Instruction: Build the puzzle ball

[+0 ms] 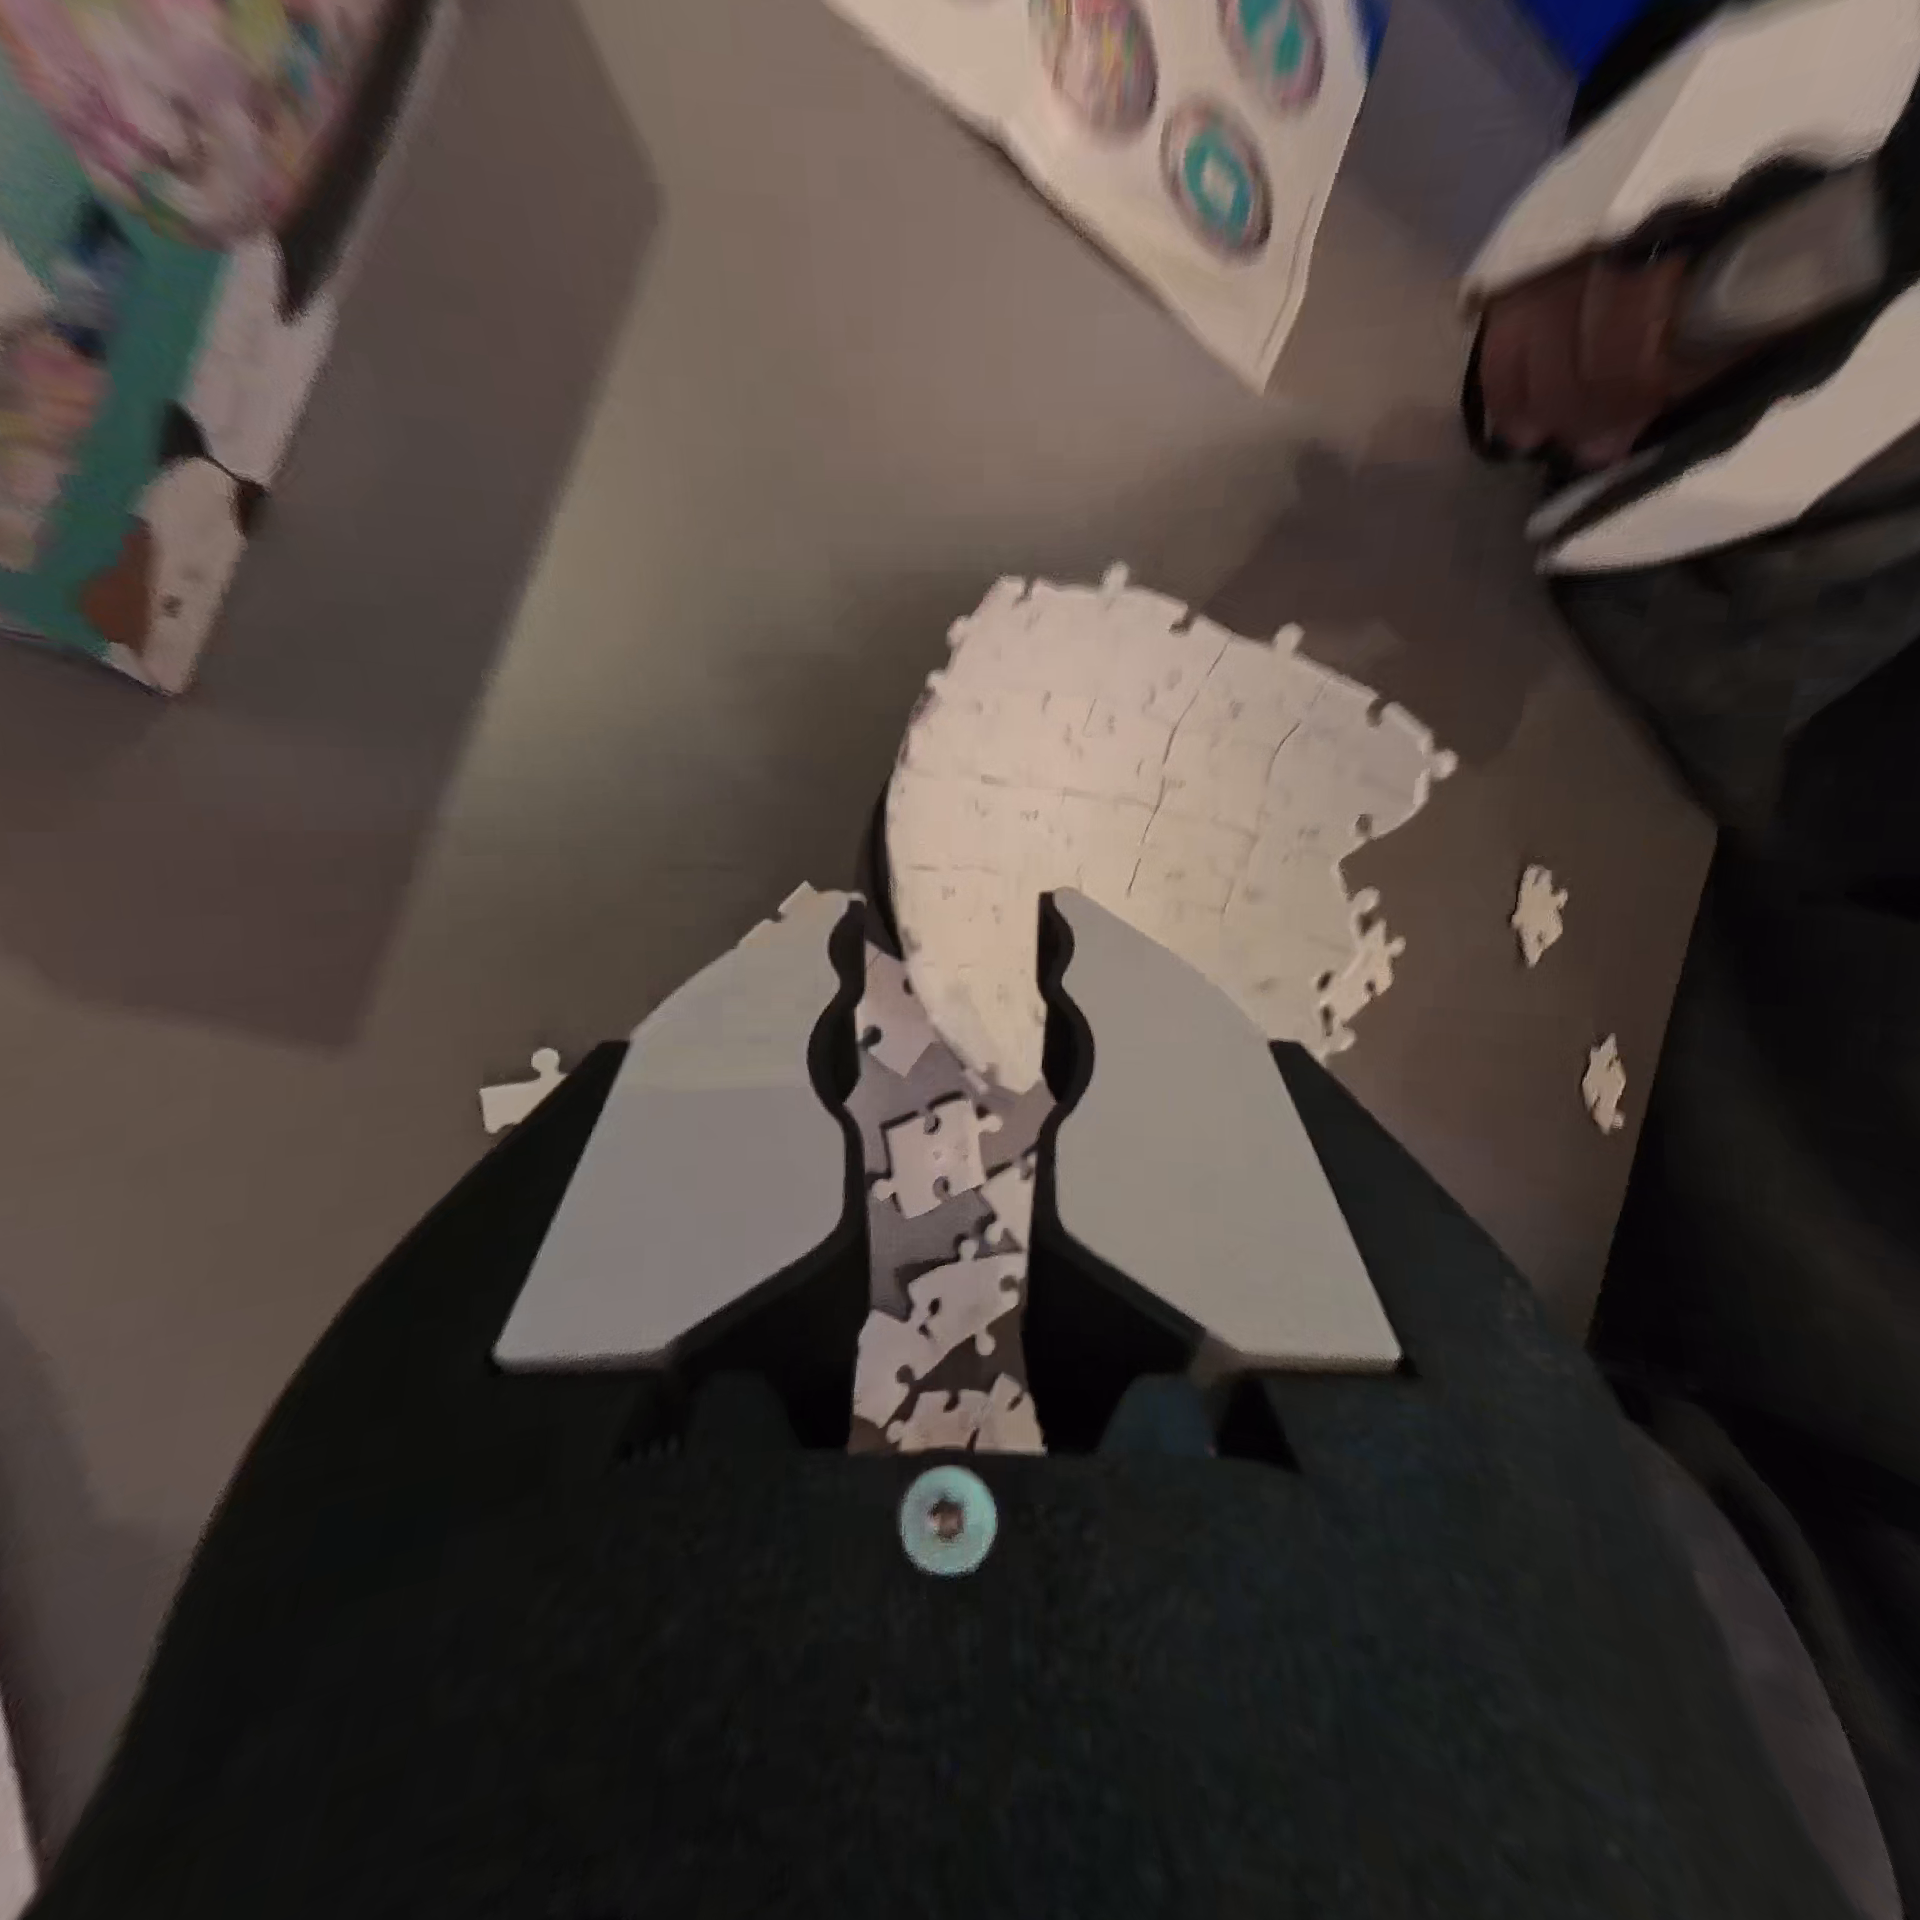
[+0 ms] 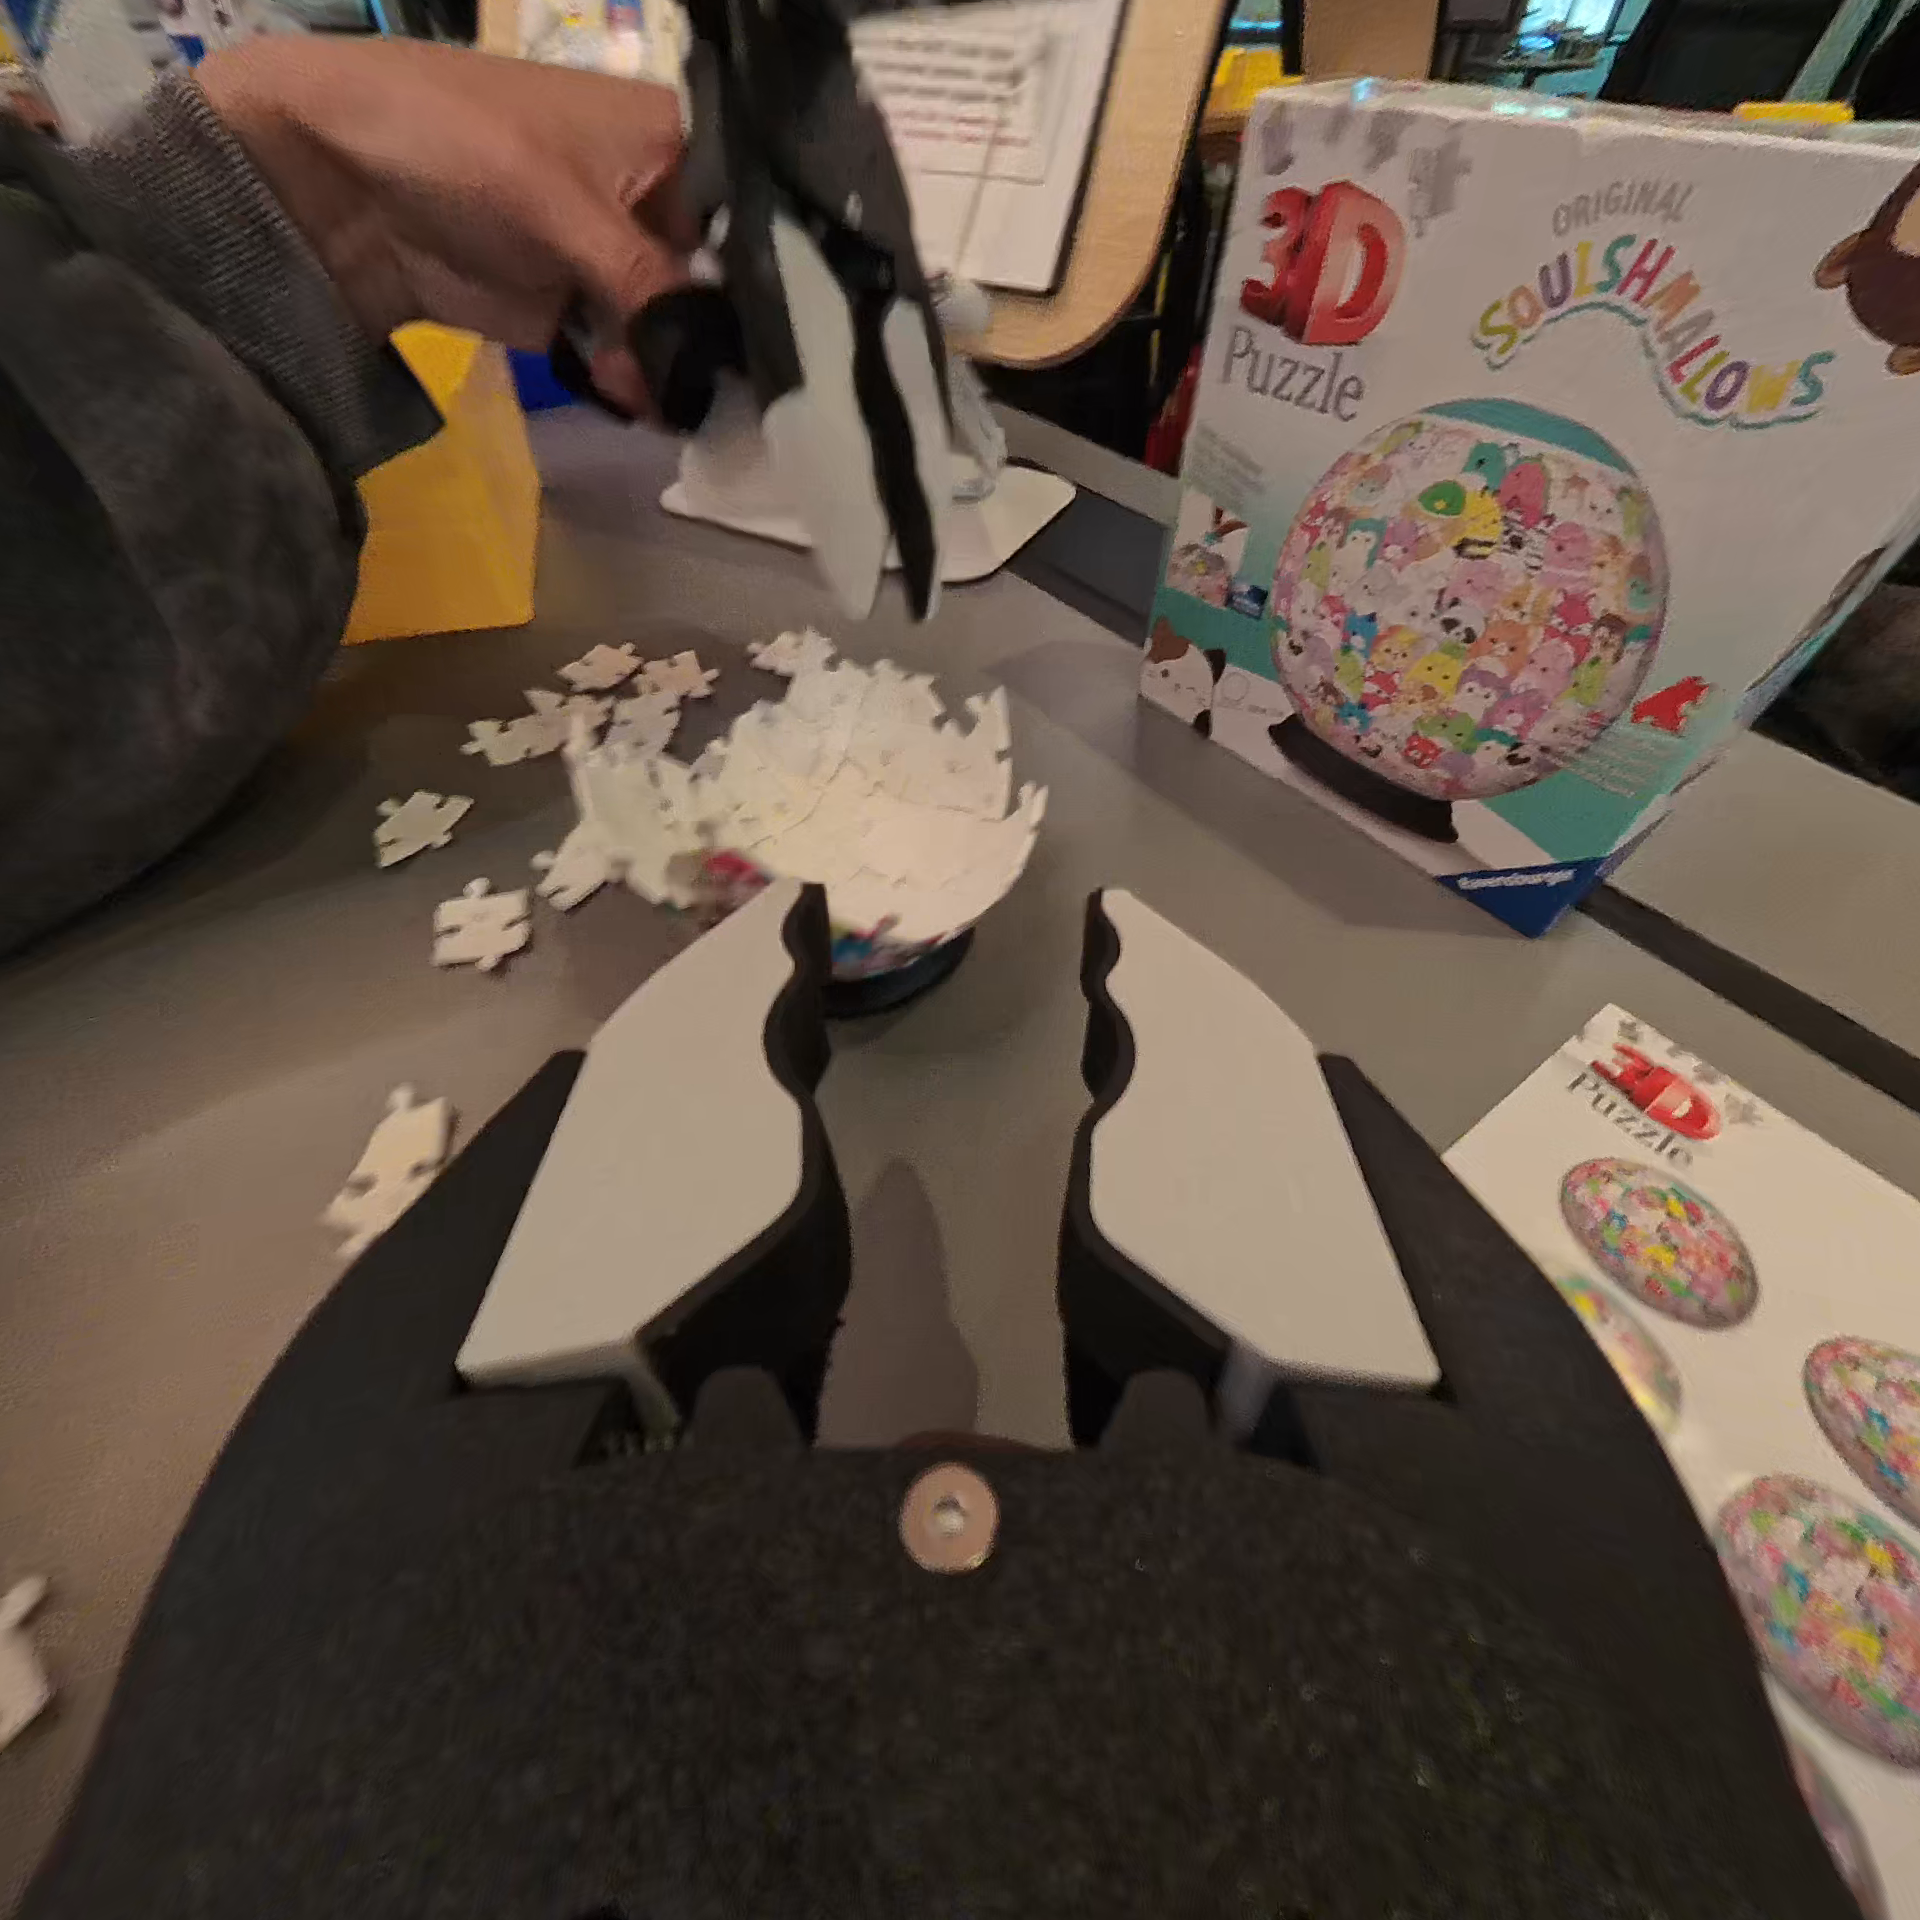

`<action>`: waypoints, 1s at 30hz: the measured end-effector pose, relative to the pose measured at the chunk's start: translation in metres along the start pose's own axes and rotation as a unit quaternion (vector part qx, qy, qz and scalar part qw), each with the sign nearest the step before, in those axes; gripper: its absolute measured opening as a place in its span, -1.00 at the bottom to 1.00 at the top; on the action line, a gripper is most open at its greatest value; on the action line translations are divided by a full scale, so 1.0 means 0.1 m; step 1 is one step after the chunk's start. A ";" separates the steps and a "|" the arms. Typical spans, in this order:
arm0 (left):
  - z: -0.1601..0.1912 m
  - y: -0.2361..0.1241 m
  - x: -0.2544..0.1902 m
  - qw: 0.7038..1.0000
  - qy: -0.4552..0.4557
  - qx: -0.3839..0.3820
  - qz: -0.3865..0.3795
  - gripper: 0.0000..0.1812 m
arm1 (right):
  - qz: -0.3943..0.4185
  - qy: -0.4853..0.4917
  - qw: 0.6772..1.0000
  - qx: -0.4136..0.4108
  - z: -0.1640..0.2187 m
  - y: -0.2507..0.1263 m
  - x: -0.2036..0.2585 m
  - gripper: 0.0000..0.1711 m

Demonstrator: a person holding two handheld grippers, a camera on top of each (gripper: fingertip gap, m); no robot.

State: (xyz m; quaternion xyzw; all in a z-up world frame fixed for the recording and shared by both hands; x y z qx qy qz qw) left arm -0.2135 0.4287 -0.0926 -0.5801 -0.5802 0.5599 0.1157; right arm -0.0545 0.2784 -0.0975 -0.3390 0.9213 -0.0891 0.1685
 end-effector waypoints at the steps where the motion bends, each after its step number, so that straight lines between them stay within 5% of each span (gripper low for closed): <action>1: -0.01 -0.08 -0.07 1.000 -0.003 -0.028 -0.004 -0.65 | -0.009 0.001 1.000 0.008 0.02 -0.07 0.08 -0.46; 6: 0.05 -0.66 -0.51 0.969 0.028 -0.174 -0.175 -0.61 | -0.044 -0.020 0.999 0.022 0.16 -0.42 0.55 -0.44; 10: 0.51 -0.78 -1.20 0.946 0.040 -0.261 -0.189 -0.59 | -0.102 0.025 0.994 0.016 0.25 -0.69 0.96 -0.40; 16: 1.67 0.04 -1.98 0.940 0.001 -0.317 -0.127 -0.37 | -0.123 0.055 0.991 0.027 0.31 -1.22 1.36 -0.41; 22: 2.61 1.09 -2.57 0.955 -0.083 -0.269 -0.099 -0.37 | -0.096 0.061 0.989 0.091 0.45 -1.59 1.71 -0.46; 30: 2.50 1.55 -2.62 0.969 0.018 -0.157 -0.191 -0.40 | -0.116 0.054 0.984 0.127 0.55 -1.57 1.92 -0.49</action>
Point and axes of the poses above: each gripper's, where its closed fingertips meet, y out along the fingers, z out of its underside, x = y × z across the jaws, the point moved 5 cm from there along -y, back along the fingers, and after that the axes turned 14 degrees about -y, right-handed, at the moved point
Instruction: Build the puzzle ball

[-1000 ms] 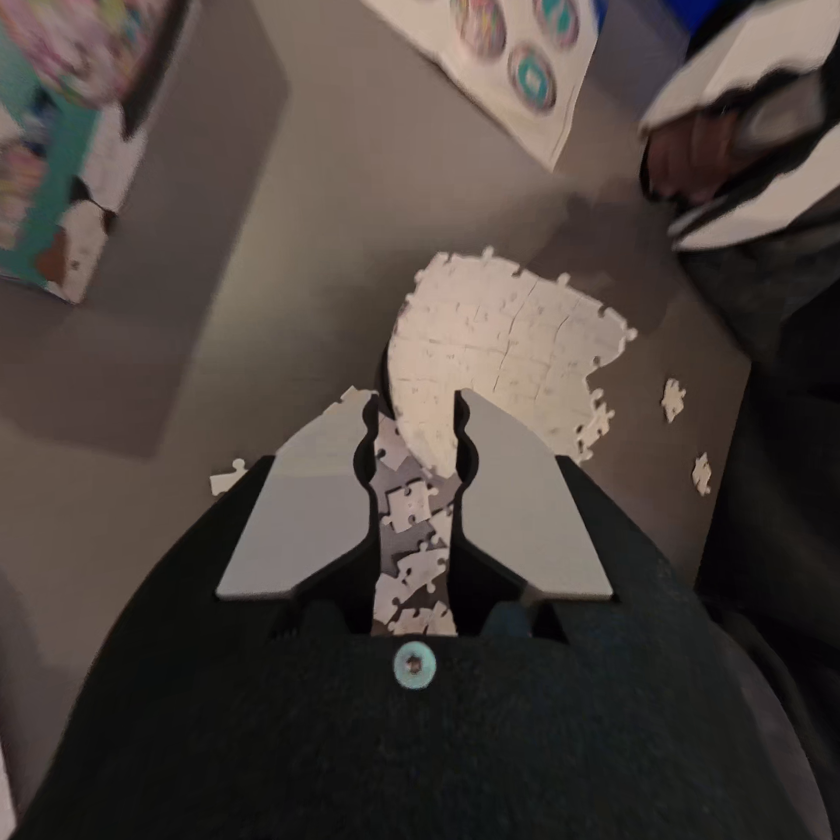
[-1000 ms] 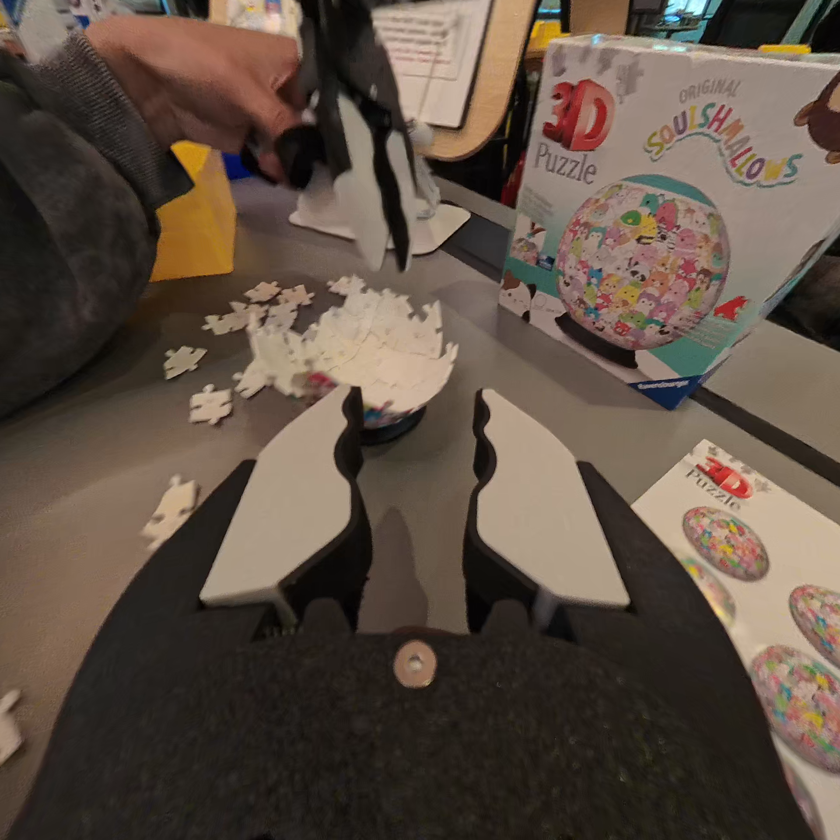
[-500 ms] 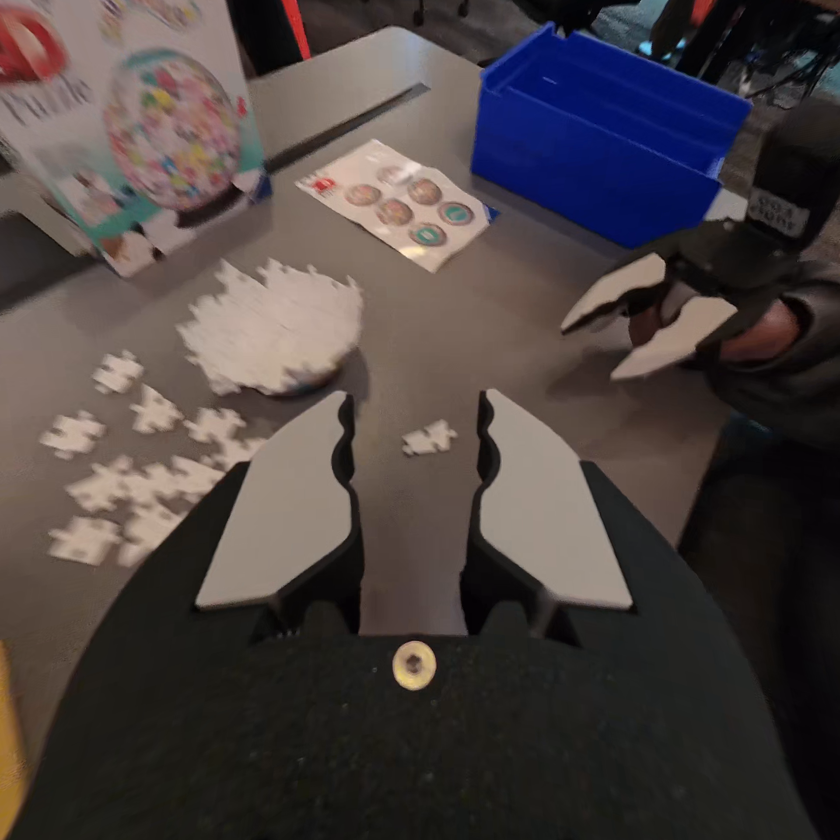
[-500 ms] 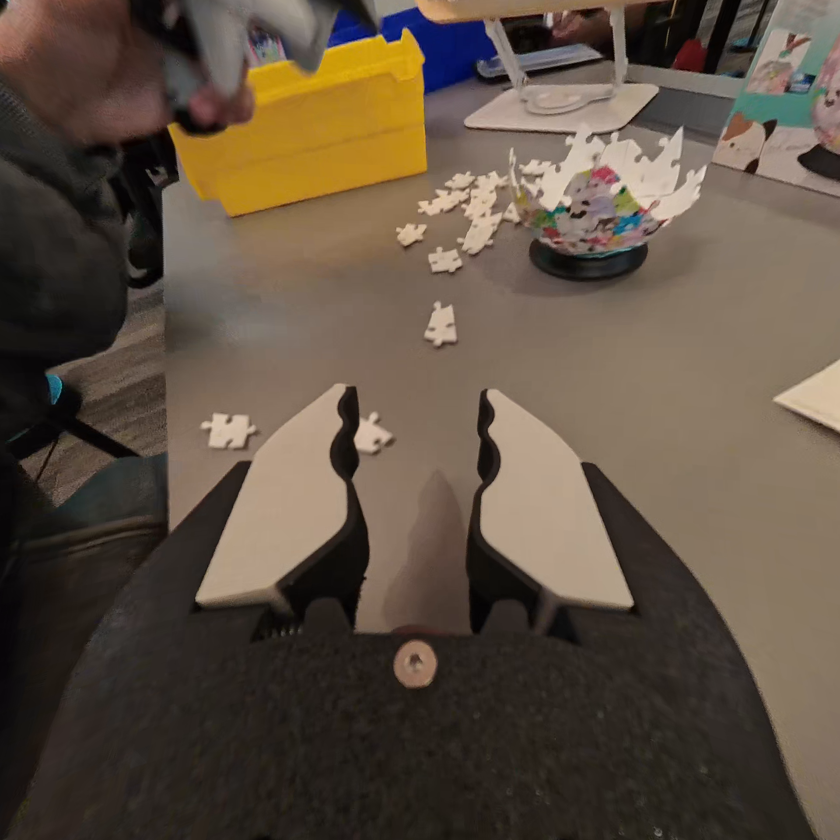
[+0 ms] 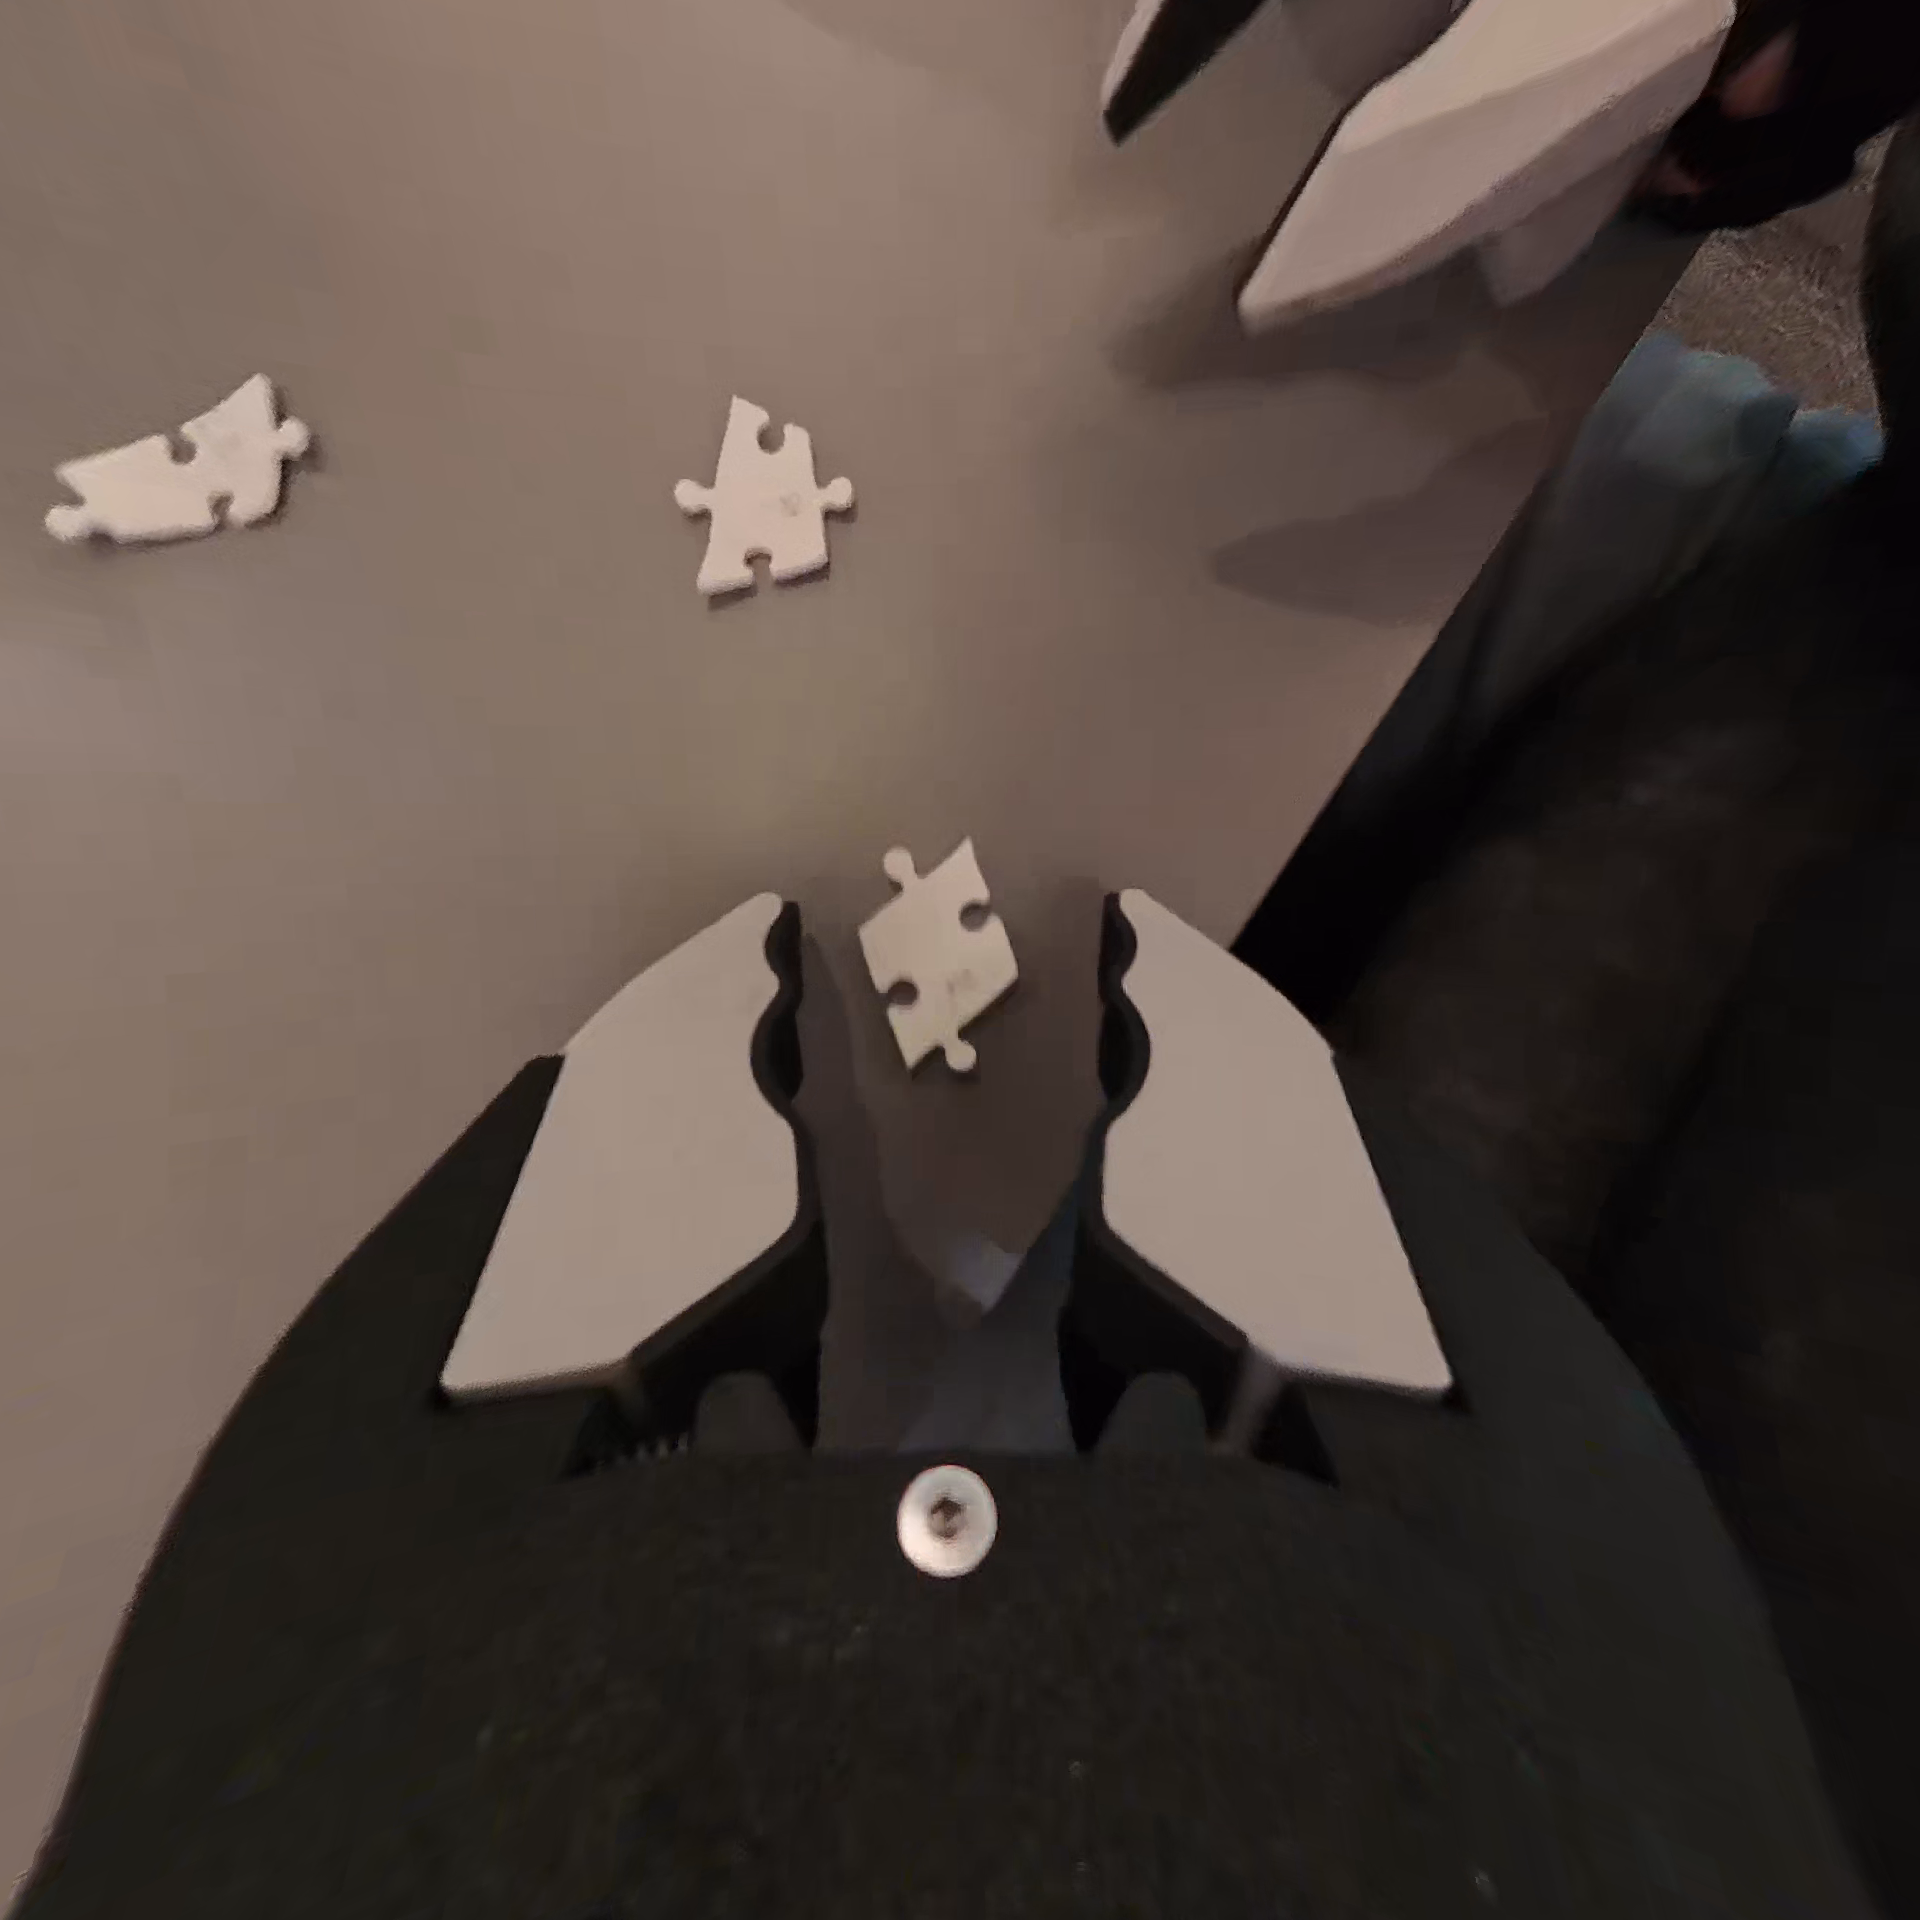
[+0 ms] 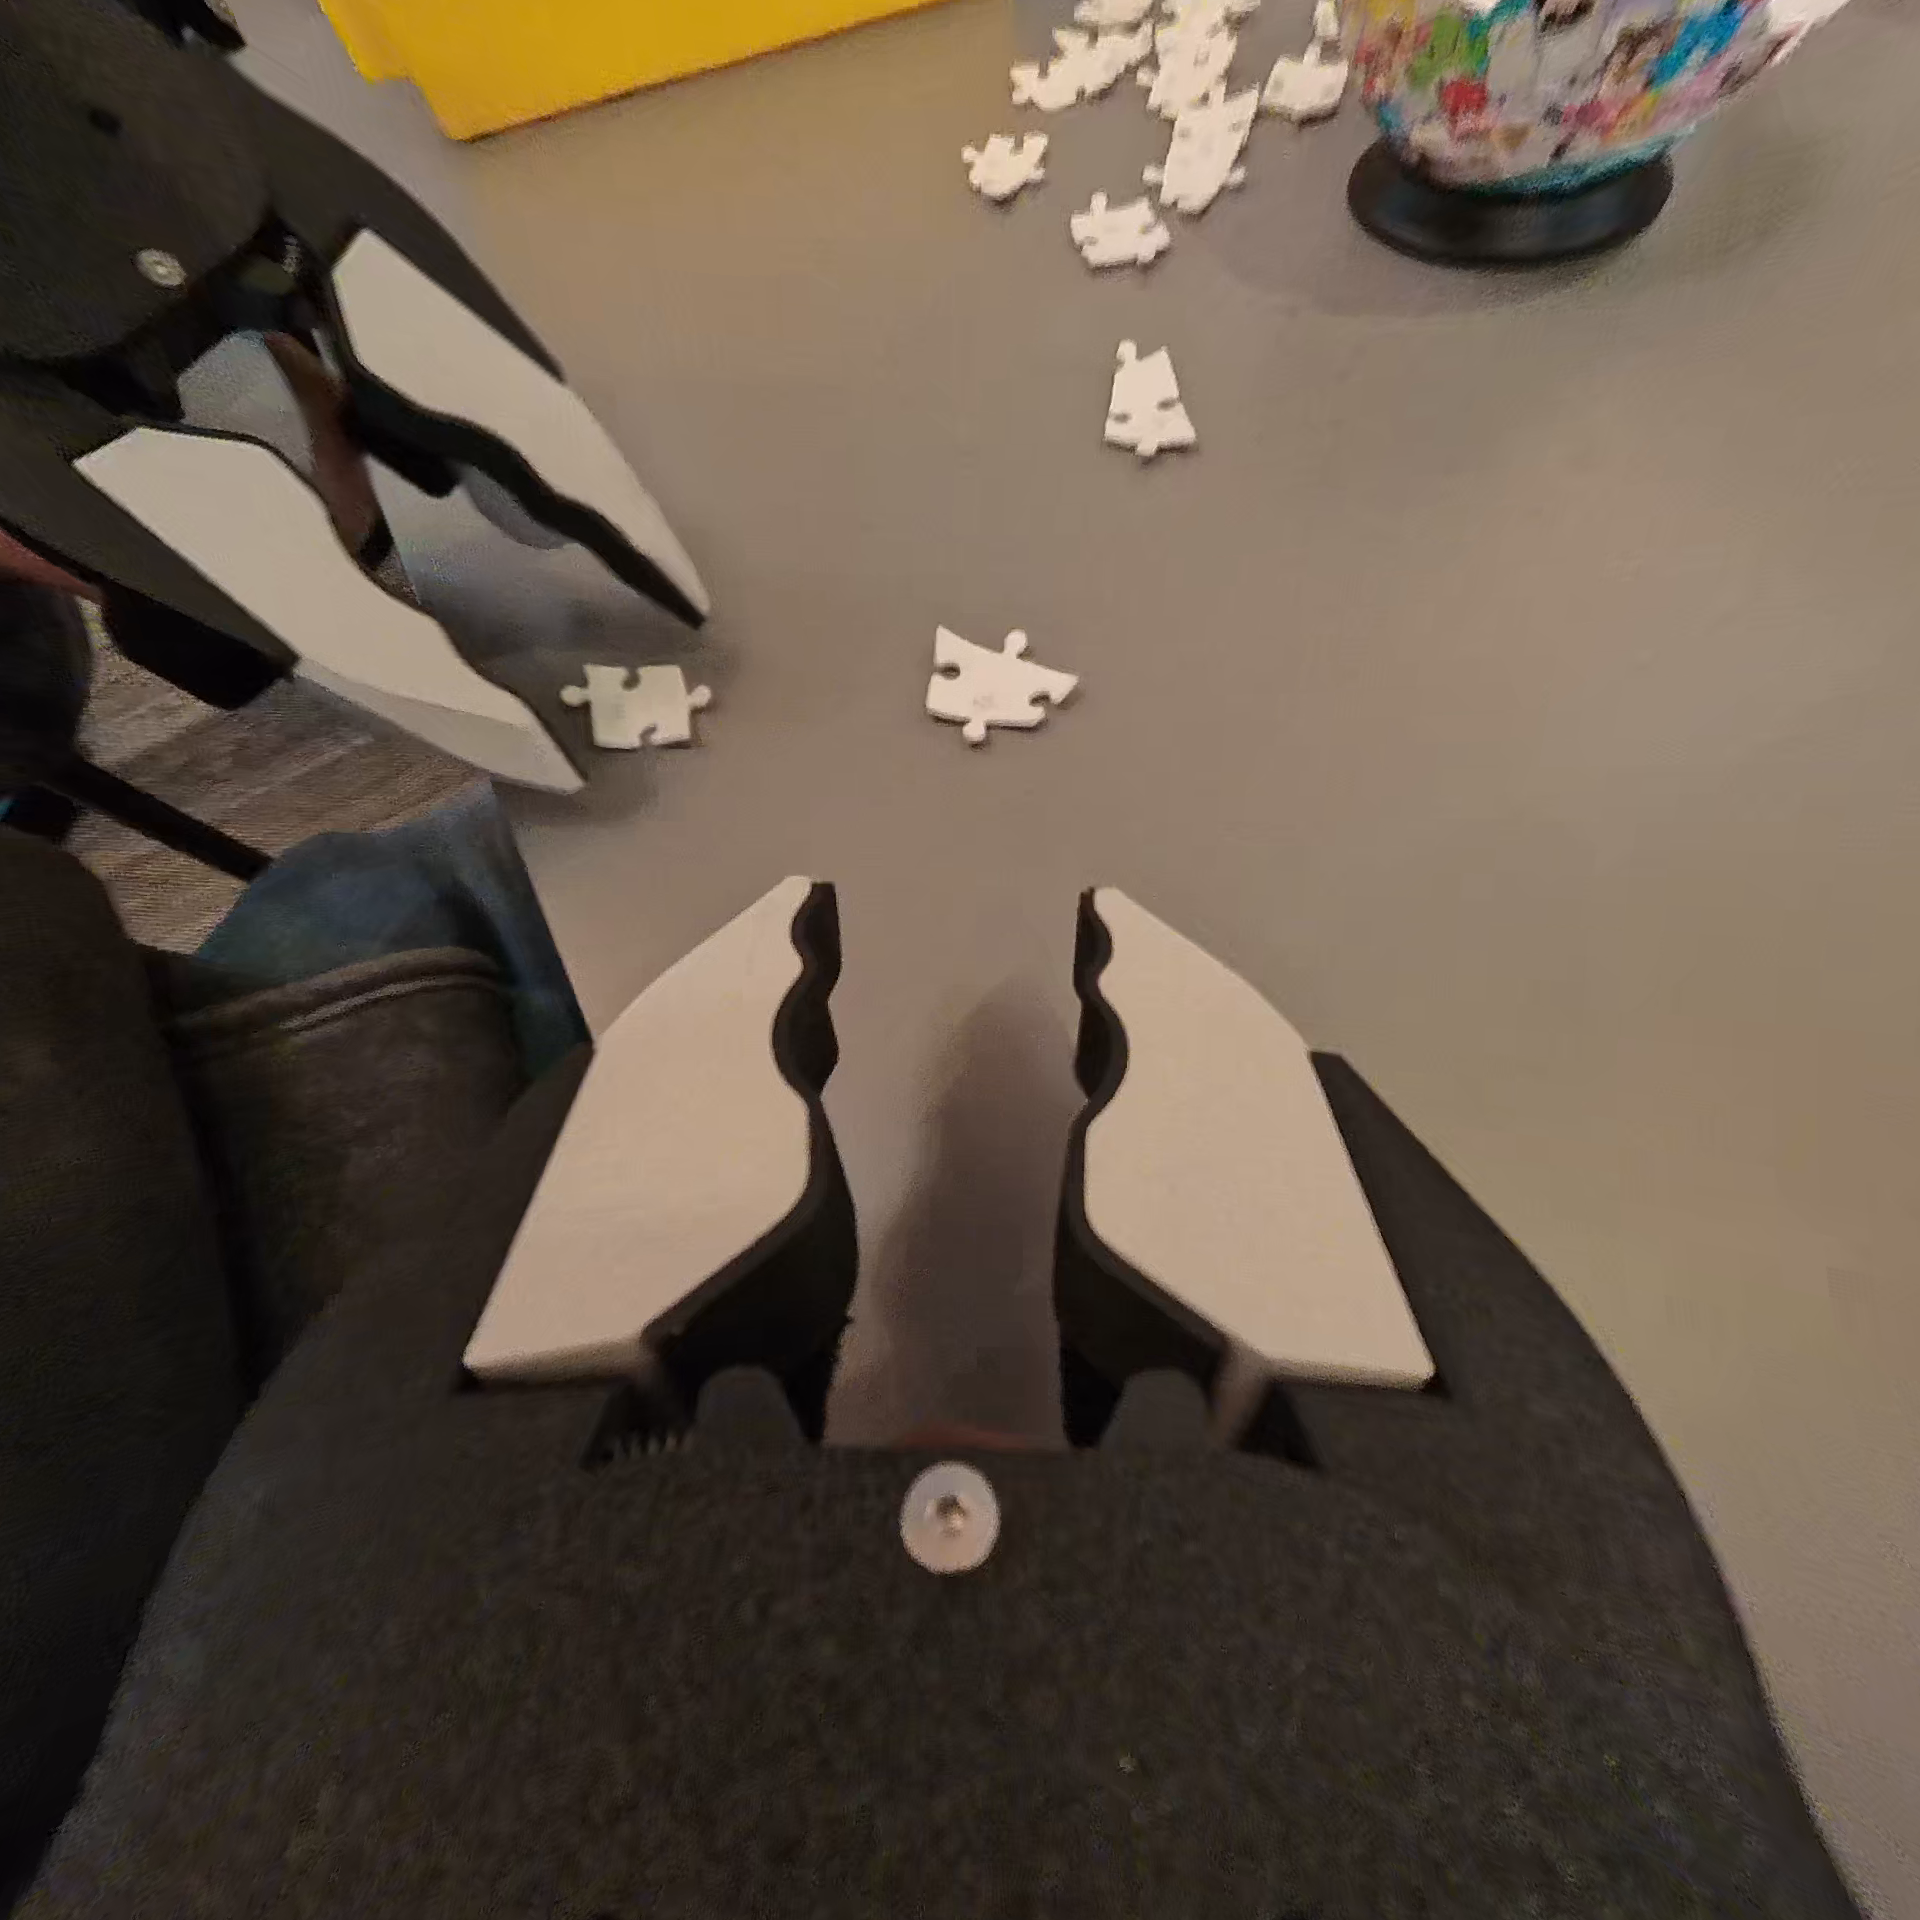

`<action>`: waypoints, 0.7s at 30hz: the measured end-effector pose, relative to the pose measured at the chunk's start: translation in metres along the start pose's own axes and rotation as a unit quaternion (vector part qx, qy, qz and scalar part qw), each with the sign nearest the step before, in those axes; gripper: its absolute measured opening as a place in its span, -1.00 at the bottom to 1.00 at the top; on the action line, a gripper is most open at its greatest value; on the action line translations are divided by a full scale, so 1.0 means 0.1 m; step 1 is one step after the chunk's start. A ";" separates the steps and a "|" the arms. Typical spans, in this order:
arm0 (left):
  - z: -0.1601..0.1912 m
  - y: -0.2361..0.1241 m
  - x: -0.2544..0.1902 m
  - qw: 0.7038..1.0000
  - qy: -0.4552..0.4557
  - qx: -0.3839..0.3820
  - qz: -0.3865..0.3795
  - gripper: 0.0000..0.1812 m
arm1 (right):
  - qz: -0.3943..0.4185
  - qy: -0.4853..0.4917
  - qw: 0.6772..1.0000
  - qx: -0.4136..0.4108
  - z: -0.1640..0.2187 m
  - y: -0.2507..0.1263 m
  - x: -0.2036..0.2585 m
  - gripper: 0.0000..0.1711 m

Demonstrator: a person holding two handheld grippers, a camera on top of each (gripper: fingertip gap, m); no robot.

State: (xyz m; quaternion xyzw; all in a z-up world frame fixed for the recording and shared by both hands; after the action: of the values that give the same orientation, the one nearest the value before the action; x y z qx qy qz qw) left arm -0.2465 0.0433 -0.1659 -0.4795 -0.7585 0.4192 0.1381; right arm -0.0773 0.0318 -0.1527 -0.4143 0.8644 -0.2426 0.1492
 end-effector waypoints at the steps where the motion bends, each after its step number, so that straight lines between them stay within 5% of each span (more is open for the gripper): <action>1: -0.08 0.04 0.01 1.000 0.010 0.002 0.003 -0.40 | -0.006 0.010 1.000 0.002 0.00 0.01 0.01 -0.50; 10: -0.65 0.41 0.19 0.996 0.018 0.029 0.083 -0.52 | 0.009 0.017 1.000 0.004 0.04 -0.03 -0.07 -0.56; 16: -0.63 0.55 0.16 0.997 0.062 0.035 -0.002 -0.75 | 0.008 0.027 1.000 -0.004 0.05 -0.07 -0.10 -0.57; 21: -0.64 0.58 0.10 0.998 0.060 0.012 -0.016 -0.75 | 0.003 0.023 1.000 -0.004 0.04 -0.05 -0.09 -0.57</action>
State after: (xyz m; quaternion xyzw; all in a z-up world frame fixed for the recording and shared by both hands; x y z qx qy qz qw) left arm -0.1767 0.0948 -0.1731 -0.4900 -0.7511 0.3969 0.1954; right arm -0.0670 0.0349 -0.1525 -0.4066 0.8698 -0.2486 0.1281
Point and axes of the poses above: each gripper's, where its closed fingertips meet, y out along the fingers, z out of its underside, x = y × z across the jaws, the point moved 5 cm from there along -y, back along the fingers, and after that the axes turned 14 degrees about -y, right-handed, at the moved point
